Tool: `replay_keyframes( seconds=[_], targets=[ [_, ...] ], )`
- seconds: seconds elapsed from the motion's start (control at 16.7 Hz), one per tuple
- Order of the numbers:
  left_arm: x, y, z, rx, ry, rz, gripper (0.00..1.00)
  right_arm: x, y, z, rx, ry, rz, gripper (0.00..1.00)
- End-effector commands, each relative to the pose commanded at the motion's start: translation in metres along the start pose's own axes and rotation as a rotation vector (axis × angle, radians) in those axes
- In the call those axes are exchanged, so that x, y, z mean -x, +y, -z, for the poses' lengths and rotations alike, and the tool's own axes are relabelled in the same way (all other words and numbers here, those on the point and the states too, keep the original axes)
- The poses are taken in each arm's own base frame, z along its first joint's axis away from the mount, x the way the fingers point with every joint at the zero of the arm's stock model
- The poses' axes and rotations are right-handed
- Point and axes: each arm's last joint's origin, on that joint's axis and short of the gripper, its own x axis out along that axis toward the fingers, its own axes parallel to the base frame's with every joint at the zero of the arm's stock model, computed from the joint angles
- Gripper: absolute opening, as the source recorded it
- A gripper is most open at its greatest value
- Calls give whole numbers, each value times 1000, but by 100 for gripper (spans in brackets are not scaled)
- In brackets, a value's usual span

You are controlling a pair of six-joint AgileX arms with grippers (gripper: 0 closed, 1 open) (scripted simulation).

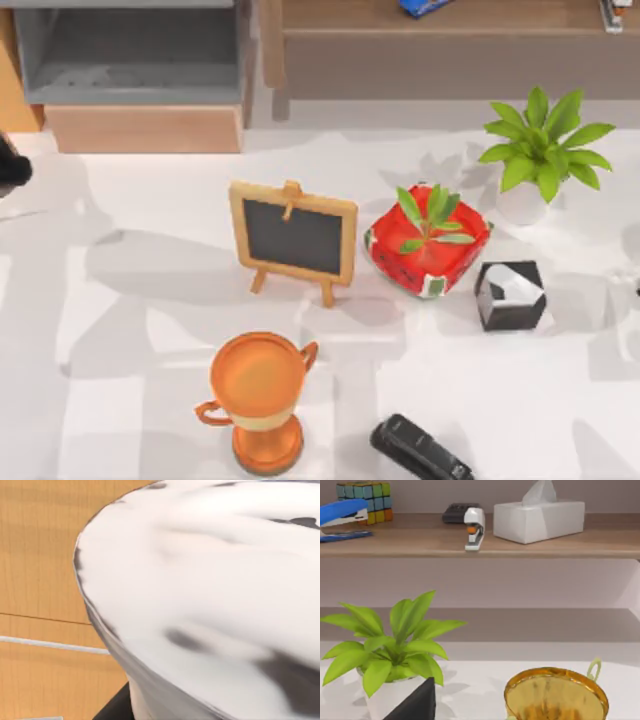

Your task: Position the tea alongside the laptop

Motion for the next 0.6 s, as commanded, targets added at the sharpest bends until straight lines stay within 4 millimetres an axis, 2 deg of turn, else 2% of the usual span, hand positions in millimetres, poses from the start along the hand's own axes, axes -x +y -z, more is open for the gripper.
replay_keyframes(
  seconds=[0.3, 0.6],
  targets=[
    [20, 17, 19, -59, 136, 54, 0, 0, 0, 0, 0, 0, 0, 100],
    [35, 22, 35, -88, 235, 104, 0, 0, 0, 0, 0, 0, 0, 100]
  ],
)
